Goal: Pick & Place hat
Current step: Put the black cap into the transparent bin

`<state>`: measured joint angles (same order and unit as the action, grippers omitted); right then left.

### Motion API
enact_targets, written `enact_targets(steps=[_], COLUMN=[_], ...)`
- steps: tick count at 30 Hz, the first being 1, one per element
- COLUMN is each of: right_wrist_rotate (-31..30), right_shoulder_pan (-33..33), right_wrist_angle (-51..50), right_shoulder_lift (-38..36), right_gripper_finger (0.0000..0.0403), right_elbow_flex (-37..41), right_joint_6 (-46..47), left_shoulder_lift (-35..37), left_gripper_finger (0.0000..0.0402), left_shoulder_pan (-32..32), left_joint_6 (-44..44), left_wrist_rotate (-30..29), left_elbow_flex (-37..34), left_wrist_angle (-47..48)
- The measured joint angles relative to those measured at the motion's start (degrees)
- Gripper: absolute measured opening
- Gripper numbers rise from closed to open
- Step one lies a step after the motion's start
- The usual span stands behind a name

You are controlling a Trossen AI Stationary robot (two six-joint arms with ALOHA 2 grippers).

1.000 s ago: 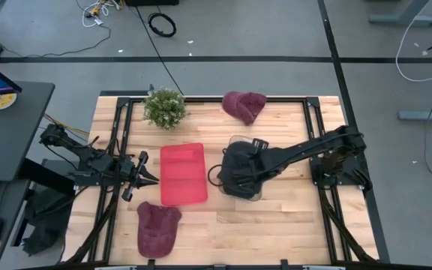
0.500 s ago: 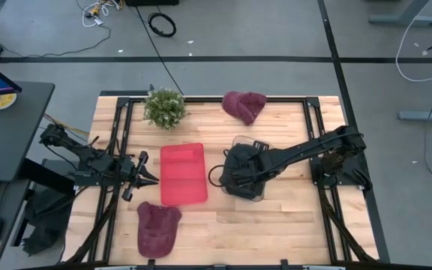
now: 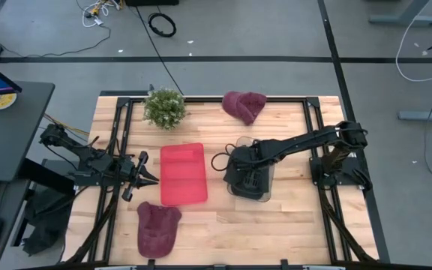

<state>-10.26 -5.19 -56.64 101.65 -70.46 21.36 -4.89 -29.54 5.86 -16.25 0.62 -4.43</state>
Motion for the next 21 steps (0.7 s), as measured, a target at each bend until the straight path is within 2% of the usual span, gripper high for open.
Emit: enact_targets(steps=[14, 21], right_wrist_rotate=[-0.45, -0.77], right_shoulder_pan=[-2.86, -6.16], right_wrist_angle=[1.47, 7.38], right_shoulder_lift=[-8.29, -10.86], right_gripper_finger=[0.0119, 0.0152], right_elbow_flex=[0.59, 0.55], right_joint_6=[0.86, -4.93], left_shoulder_lift=[0.02, 0.0], left_gripper_finger=[0.0044, 0.0044], left_shoulder_pan=[0.0, 0.0], left_joint_6=[-0.01, -0.01], left_wrist_rotate=[0.0, 0.0], left_elbow_flex=[0.0, -0.01], left_wrist_angle=[0.0, 0.0])
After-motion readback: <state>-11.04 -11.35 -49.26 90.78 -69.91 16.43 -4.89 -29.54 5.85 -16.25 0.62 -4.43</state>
